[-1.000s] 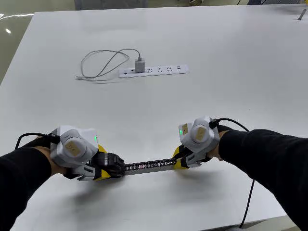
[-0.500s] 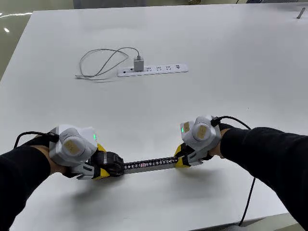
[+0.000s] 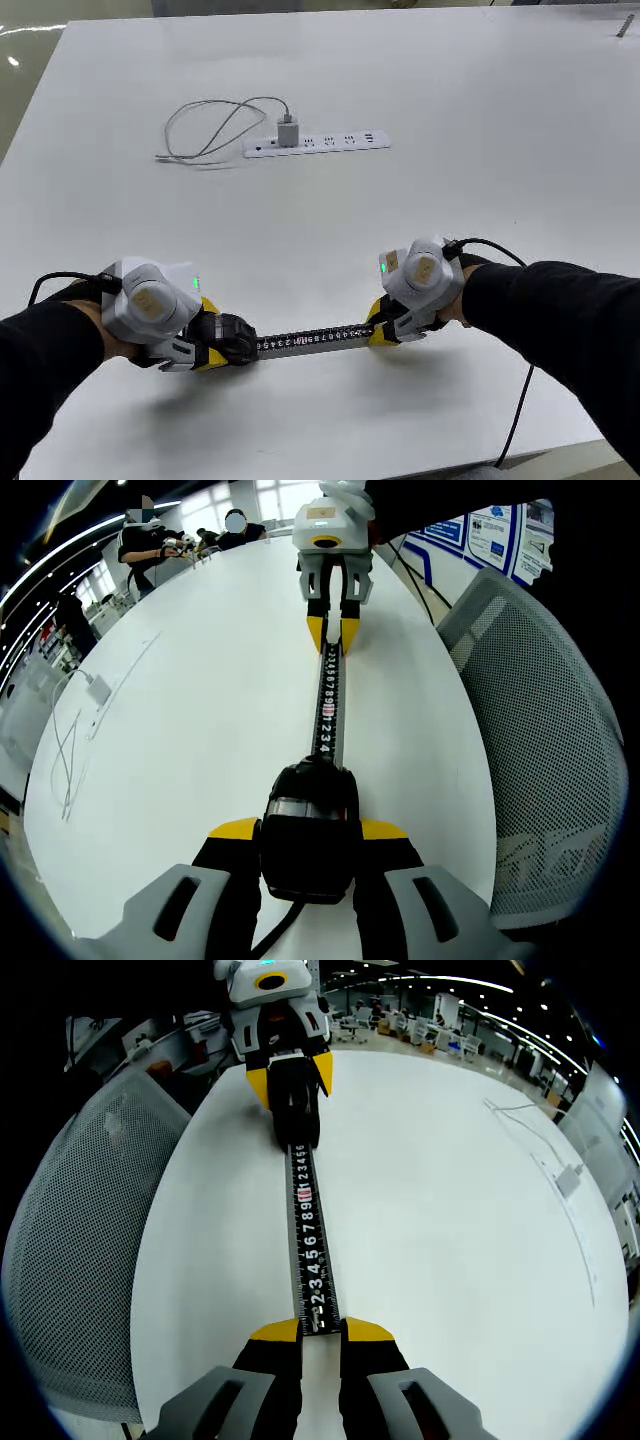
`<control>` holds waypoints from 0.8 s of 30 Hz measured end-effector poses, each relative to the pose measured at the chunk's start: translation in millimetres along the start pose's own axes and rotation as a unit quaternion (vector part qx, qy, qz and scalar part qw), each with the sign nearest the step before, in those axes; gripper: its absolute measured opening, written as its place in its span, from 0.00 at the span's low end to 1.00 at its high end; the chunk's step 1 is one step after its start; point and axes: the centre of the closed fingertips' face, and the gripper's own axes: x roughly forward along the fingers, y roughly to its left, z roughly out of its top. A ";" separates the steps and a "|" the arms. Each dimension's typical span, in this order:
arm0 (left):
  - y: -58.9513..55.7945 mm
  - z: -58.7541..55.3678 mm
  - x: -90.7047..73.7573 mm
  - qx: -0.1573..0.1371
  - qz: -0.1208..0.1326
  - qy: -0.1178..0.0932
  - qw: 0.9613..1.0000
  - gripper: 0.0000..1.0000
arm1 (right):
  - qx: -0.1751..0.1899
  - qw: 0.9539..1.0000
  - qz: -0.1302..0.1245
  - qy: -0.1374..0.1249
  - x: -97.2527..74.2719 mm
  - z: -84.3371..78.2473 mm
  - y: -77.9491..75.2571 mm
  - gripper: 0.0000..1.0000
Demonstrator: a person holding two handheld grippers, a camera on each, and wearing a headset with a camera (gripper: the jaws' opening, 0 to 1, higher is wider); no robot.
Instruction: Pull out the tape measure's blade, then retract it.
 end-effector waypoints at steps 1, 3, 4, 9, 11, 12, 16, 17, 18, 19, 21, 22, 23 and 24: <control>0.0 0.1 -0.1 0.000 0.000 0.000 1.000 0.30 | 0.001 1.000 -0.001 -0.001 -0.5 -0.9 -0.3 0.09; -0.1 0.1 -0.3 0.000 0.000 0.000 1.000 0.30 | 0.001 1.000 -0.001 -0.001 -1.2 -2.2 -0.2 0.09; -0.1 0.1 -0.4 0.000 0.000 0.000 1.000 0.30 | 0.001 1.000 -0.002 0.000 -1.5 -2.6 0.0 0.09; -0.5 0.5 -1.0 0.000 0.000 0.000 1.000 0.30 | 0.003 1.000 -0.002 0.000 -3.4 -5.9 -0.1 0.09; -0.5 0.6 -1.2 0.000 0.000 0.000 1.000 0.30 | 0.004 1.000 -0.003 0.001 -4.2 -7.5 -0.6 0.09; -0.5 0.7 -1.3 0.000 0.000 0.000 1.000 0.30 | 0.004 1.000 -0.003 0.001 -4.6 -8.2 -0.8 0.09; -0.8 1.0 -1.4 -0.002 0.001 -0.001 1.000 0.30 | 0.006 1.000 -0.003 0.002 -6.4 -11.6 -1.7 0.09; -0.7 0.9 -1.4 -0.002 0.001 -0.002 1.000 0.30 | 0.006 1.000 -0.004 0.003 -6.5 -11.9 -1.5 0.09; -0.7 0.8 -1.4 -0.003 0.001 -0.002 1.000 0.30 | 0.005 1.000 -0.004 0.003 -6.9 -12.5 -1.7 0.09; -0.6 0.7 -1.3 -0.002 0.002 -0.002 1.000 0.30 | 0.006 1.000 -0.004 0.003 -7.1 -13.0 -1.7 0.09; -0.6 0.5 -1.2 -0.002 0.002 -0.002 1.000 0.30 | 0.006 1.000 -0.005 0.004 -7.7 -13.8 -1.6 0.09; -0.6 0.6 -1.2 -0.002 0.002 -0.002 1.000 0.30 | 0.006 1.000 -0.005 0.004 -7.9 -14.1 -1.7 0.09; -0.6 0.7 -1.2 -0.001 0.001 -0.002 1.000 0.30 | 0.006 1.000 -0.005 0.004 -8.4 -14.8 -1.9 0.09; -0.7 0.7 -1.3 -0.001 0.001 -0.003 1.000 0.30 | 0.006 1.000 -0.006 0.004 -8.8 -15.2 -1.9 0.09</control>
